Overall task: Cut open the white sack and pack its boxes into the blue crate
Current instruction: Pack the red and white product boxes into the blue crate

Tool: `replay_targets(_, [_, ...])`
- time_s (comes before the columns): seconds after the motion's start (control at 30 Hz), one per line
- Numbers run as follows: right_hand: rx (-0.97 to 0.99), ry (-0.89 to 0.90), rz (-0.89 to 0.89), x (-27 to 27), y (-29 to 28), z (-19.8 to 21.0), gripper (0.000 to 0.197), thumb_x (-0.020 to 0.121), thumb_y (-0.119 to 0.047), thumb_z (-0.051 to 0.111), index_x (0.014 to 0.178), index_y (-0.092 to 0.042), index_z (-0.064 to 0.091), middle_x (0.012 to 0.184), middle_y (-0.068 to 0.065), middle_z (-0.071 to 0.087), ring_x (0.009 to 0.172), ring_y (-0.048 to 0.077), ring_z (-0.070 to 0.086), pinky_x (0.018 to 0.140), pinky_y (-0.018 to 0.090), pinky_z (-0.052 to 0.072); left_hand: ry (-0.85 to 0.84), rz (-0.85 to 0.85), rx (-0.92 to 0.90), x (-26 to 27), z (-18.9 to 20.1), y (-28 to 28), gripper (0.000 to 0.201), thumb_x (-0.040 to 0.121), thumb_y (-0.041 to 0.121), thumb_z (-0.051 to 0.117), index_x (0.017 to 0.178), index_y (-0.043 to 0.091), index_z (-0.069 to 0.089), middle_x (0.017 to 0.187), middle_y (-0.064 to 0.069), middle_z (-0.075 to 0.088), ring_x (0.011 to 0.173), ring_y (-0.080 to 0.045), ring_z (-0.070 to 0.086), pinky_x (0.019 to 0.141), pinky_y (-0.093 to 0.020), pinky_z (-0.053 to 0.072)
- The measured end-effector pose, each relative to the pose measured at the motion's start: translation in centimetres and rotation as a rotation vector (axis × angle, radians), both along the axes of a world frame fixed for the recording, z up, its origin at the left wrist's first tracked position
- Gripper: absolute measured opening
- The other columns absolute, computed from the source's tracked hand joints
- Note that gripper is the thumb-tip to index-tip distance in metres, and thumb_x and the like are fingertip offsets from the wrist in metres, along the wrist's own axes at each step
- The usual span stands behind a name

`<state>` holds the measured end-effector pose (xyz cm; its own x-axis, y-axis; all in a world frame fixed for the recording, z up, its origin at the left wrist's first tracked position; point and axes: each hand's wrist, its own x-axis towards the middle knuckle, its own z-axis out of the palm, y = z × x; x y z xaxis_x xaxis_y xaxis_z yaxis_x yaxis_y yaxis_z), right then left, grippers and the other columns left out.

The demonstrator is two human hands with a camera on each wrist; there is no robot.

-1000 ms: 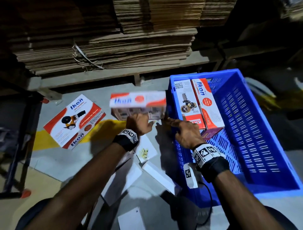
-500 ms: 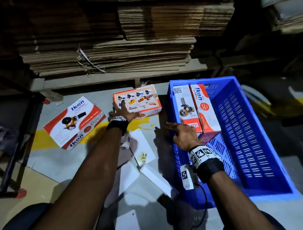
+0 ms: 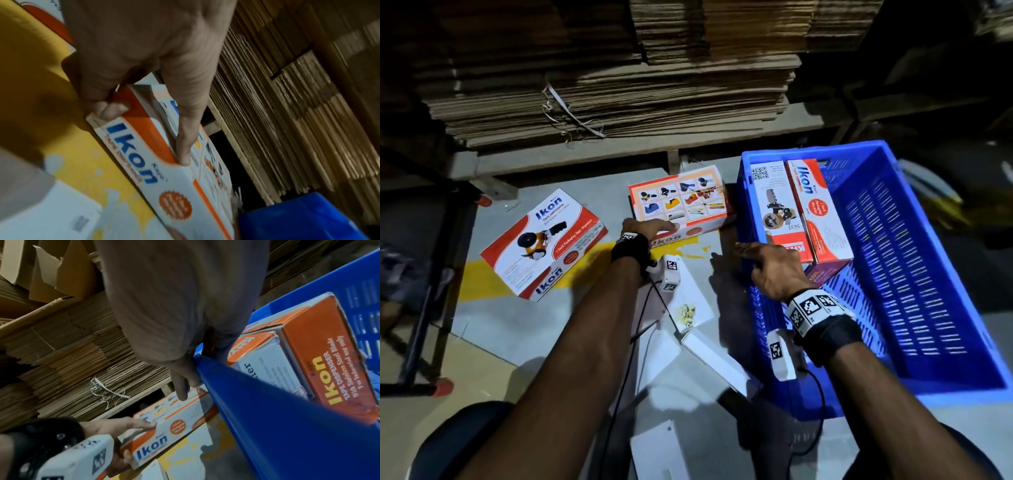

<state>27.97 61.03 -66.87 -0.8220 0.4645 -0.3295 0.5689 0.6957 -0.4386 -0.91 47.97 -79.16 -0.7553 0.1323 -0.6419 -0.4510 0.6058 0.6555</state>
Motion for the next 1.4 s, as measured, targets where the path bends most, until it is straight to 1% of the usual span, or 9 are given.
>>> replay_targets(0.2, [0.039,-0.044,0.008,-0.2,0.0,0.0,0.058,0.085,-0.015,0.052,0.140,-0.034,0.055,0.142,-0.003,0.059,0.115,0.020,0.060,0.113,0.042,0.036,0.013,0.072,0.318,5.7,8.3,0.5,0.028,0.063,0.021,0.084,0.089,0.015,0.075,0.093,0.008,0.073,0.083,-0.012,0.063,0.084,-0.035,0.046])
replay_targets(0.5, [0.082,-0.073,0.053,-0.5,-0.3,0.0,0.056,0.085,-0.014,0.050,0.137,-0.036,0.058,0.147,-0.009,0.053,0.134,0.026,0.050,0.116,0.035,0.035,0.376,0.017,0.467,6.8,15.8,-5.6,0.064,0.047,0.015,0.088,0.105,0.022,0.062,0.101,0.005,0.079,0.095,-0.019,0.074,0.085,-0.036,0.058])
replay_targets(0.63, [-0.101,0.008,0.023,0.2,0.2,2.2,0.043,0.083,-0.009,0.057,0.118,-0.029,0.072,0.132,0.002,0.065,0.124,0.029,0.058,0.101,0.029,0.045,0.359,-0.148,0.569,5.8,19.1,-10.8,0.080,0.042,0.001,0.089,0.115,0.020,0.062,0.110,-0.005,0.078,0.102,-0.032,0.074,0.088,-0.057,0.059])
replay_targets(0.7, [-0.225,0.207,-0.169,0.6,0.6,3.9,0.035,0.083,-0.008,0.070,0.118,-0.015,0.071,0.122,0.009,0.068,0.118,0.029,0.062,0.092,0.027,0.046,0.386,-0.256,0.601,6.4,21.3,-12.5,0.083,0.046,-0.015,0.080,0.123,0.006,0.058,0.100,0.002,0.079,0.091,-0.019,0.076,0.075,-0.038,0.063])
replay_targets(0.83, [-0.555,0.567,-0.237,2.3,0.2,9.2,0.114,0.066,-0.004,0.090,0.153,-0.036,0.025,0.146,-0.004,0.039,0.131,0.008,0.043,0.098,0.024,0.042,0.396,-0.454,0.650,8.4,24.6,-13.3,0.090,0.042,-0.015,0.072,0.129,-0.003,0.054,0.097,0.008,0.077,0.091,-0.010,0.073,0.068,-0.027,0.059])
replay_targets(0.93, [-0.586,0.607,-0.052,4.5,0.3,12.3,0.096,0.062,0.001,0.091,0.143,-0.031,0.049,0.131,-0.006,0.063,0.114,-0.001,0.061,0.100,0.027,0.051,0.452,-0.490,0.668,9.3,24.8,-10.4,0.087,0.045,-0.017,0.077,0.127,0.001,0.057,0.111,-0.004,0.070,0.108,-0.028,0.068,0.077,-0.041,0.062])
replay_targets(1.1, [-0.226,0.894,-0.442,9.6,4.0,15.4,0.063,0.055,-0.016,0.097,0.112,-0.015,0.070,0.098,-0.010,0.072,0.083,-0.009,0.063,0.079,0.013,0.051,0.511,-0.370,0.819,12.0,23.1,-1.6,0.083,0.071,0.008,0.083,0.136,0.047,0.050,0.140,-0.014,0.055,0.109,-0.015,0.064,0.090,-0.031,0.057])
replay_targets(1.2, [0.093,0.931,-0.700,11.5,6.2,15.1,0.050,0.061,-0.022,0.086,0.107,-0.012,0.070,0.090,-0.004,0.071,0.079,0.004,0.065,0.079,0.021,0.053,0.512,-0.510,0.556,16.5,19.8,2.4,0.054,0.080,0.017,0.077,0.132,0.022,0.062,0.121,-0.007,0.064,0.086,0.004,0.065,0.082,-0.022,0.055])
replay_targets(1.4, [0.193,0.555,-1.012,12.7,8.1,10.6,0.067,0.071,-0.029,0.074,0.129,-0.002,0.055,0.124,0.025,0.057,0.114,0.043,0.056,0.100,0.046,0.045,0.512,-1.011,0.076,26.4,13.2,5.4,0.058,0.075,0.028,0.050,0.127,0.003,0.056,0.123,-0.028,0.064,0.112,-0.044,0.065,0.096,-0.047,0.053])
